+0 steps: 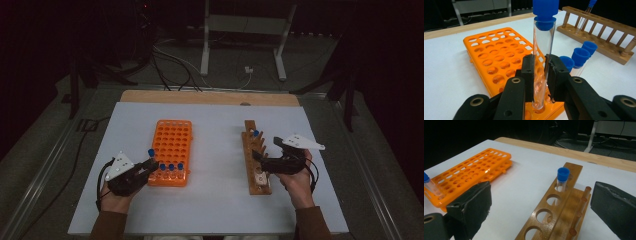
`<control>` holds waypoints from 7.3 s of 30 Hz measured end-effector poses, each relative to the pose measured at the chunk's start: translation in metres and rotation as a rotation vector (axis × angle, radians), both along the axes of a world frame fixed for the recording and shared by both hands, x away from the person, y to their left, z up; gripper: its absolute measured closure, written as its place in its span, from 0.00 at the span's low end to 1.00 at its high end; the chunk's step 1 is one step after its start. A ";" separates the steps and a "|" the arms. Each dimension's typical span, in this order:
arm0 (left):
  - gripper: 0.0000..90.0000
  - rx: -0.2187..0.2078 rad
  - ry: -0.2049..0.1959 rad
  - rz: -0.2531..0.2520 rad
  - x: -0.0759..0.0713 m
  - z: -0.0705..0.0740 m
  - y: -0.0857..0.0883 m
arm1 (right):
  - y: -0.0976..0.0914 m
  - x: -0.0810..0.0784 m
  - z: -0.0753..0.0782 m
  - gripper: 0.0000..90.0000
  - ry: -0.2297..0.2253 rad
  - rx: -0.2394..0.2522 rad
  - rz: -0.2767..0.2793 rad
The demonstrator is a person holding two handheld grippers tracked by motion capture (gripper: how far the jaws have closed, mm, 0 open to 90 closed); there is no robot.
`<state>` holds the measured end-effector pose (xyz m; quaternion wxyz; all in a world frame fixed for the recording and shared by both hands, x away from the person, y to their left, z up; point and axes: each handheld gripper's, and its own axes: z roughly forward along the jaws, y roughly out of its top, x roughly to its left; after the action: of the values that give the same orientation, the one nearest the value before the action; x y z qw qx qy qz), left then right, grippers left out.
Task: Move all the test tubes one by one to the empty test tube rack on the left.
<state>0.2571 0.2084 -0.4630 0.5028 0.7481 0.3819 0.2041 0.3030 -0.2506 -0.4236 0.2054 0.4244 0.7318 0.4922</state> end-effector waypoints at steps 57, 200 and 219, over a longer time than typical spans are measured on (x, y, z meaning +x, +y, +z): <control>0.86 0.123 0.066 -0.057 0.002 -0.024 -0.006 | -0.008 -0.007 -0.004 0.04 -0.005 0.019 0.000; 0.01 -0.031 0.023 0.080 0.002 -0.013 0.012 | 0.014 0.064 -0.036 0.53 0.035 -0.101 -0.010; 0.01 -0.034 0.027 0.077 0.003 -0.013 0.011 | 0.019 0.065 -0.039 0.84 0.011 -0.144 -0.025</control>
<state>0.2598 0.2197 -0.4760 0.5021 0.7268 0.4208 0.2065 0.3676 -0.2321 -0.4622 0.2374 0.4205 0.7610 0.4332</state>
